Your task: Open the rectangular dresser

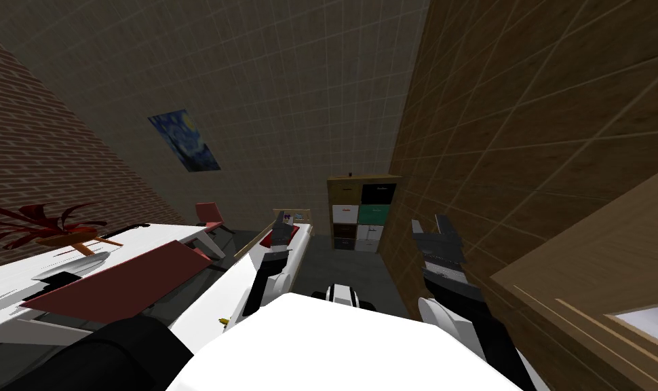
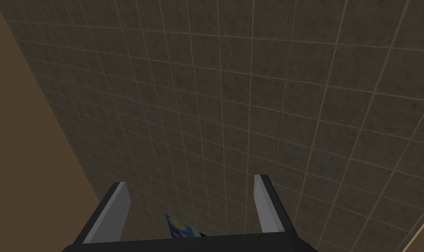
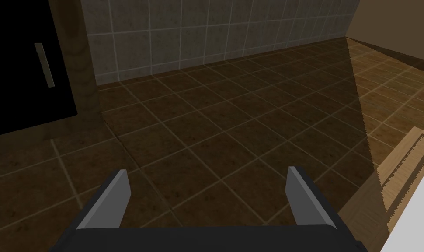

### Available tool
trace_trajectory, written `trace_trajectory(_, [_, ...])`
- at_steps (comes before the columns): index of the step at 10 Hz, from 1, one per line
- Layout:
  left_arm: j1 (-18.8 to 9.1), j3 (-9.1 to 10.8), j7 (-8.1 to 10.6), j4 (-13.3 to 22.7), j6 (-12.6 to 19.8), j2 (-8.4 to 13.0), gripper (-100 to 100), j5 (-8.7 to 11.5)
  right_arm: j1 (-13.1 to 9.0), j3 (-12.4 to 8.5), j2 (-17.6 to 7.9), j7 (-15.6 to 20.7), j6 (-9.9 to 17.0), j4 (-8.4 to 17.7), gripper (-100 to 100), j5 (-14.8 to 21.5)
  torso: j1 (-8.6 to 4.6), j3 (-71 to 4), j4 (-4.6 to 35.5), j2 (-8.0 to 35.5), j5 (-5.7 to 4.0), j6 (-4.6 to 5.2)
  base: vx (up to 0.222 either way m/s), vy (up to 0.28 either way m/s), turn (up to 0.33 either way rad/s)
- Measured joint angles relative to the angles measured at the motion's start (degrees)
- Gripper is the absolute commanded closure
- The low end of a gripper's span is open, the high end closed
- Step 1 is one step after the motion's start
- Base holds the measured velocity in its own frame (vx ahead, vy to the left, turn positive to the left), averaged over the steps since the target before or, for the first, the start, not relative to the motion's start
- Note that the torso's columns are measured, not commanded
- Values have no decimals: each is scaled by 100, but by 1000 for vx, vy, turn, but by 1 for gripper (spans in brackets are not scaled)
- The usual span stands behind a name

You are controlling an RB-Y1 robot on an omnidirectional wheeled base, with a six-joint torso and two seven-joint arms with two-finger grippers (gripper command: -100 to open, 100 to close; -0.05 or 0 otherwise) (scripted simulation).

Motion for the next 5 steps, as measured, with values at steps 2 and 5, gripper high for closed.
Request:
trace_trajectory(2, [1,0,0,0,0,0,0,0,-63,-30,-303,-89,110,126,-100,-331,4,-31,21,17,1,0,69,-3,17])
trace_trajectory(5, [0,0,0,0,0,0,0,0,-215,-73,-555,-205,309,320,-100,-773,1,-26,26,28,0,0,72,-2,24])
